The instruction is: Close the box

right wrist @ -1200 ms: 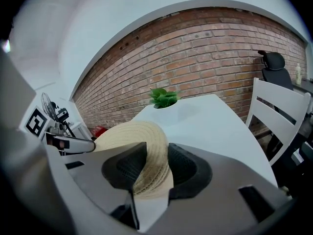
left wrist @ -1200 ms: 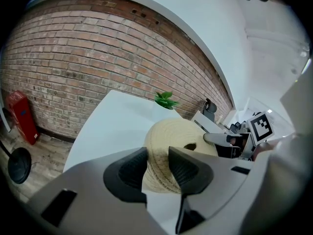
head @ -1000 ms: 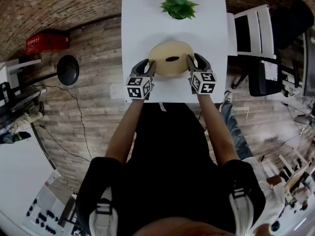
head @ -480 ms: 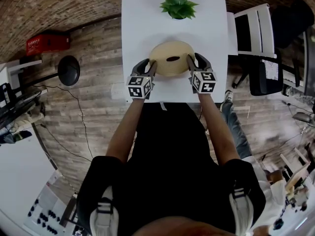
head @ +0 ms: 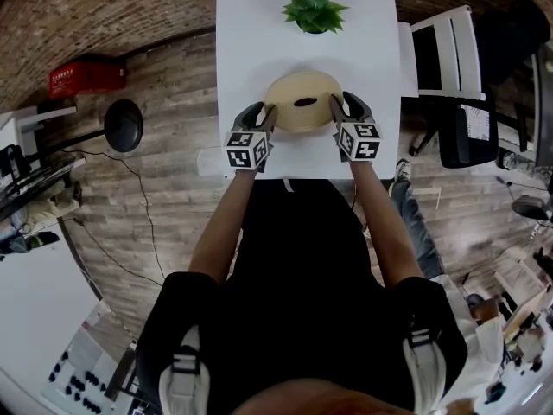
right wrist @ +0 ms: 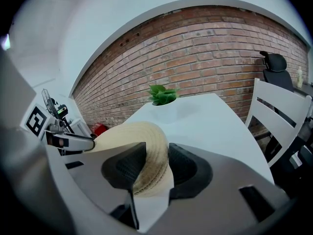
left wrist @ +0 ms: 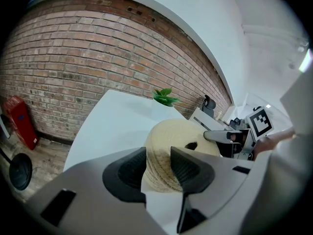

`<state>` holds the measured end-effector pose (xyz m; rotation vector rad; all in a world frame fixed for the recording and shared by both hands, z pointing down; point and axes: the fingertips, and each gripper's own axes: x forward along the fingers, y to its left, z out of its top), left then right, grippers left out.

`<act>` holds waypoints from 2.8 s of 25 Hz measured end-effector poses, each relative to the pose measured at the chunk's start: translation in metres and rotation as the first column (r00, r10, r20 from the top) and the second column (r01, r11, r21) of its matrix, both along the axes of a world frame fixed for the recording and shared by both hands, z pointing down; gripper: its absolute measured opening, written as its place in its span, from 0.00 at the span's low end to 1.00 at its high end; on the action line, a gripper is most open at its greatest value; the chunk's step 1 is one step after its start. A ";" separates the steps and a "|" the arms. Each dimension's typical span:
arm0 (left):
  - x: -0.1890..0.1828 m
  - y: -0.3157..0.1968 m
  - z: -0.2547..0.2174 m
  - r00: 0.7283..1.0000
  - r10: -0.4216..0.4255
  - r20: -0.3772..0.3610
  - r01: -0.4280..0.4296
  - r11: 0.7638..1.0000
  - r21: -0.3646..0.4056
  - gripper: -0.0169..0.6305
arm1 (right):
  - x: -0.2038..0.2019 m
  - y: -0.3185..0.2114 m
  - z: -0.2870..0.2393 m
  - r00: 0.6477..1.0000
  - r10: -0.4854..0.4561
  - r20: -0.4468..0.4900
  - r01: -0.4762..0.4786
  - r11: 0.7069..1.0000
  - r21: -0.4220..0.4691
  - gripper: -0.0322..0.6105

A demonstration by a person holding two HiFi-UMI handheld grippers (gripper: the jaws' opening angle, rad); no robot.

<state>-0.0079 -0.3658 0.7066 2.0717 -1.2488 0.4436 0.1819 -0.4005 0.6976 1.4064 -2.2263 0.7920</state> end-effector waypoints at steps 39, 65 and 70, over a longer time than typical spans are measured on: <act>0.017 0.046 -0.119 0.981 0.184 0.058 -0.193 0.945 0.266 0.06 | -0.016 0.068 -0.102 0.979 -0.196 -0.058 0.204 0.948 0.244 0.05; 0.022 0.048 -0.133 0.982 0.171 0.082 -0.188 0.935 0.302 0.06 | -0.015 0.078 -0.109 0.966 -0.248 -0.072 0.258 0.936 0.240 0.05; 0.019 0.052 -0.133 0.983 0.165 0.082 -0.182 0.937 0.299 0.06 | -0.017 0.081 -0.112 0.969 -0.241 -0.062 0.249 0.938 0.242 0.05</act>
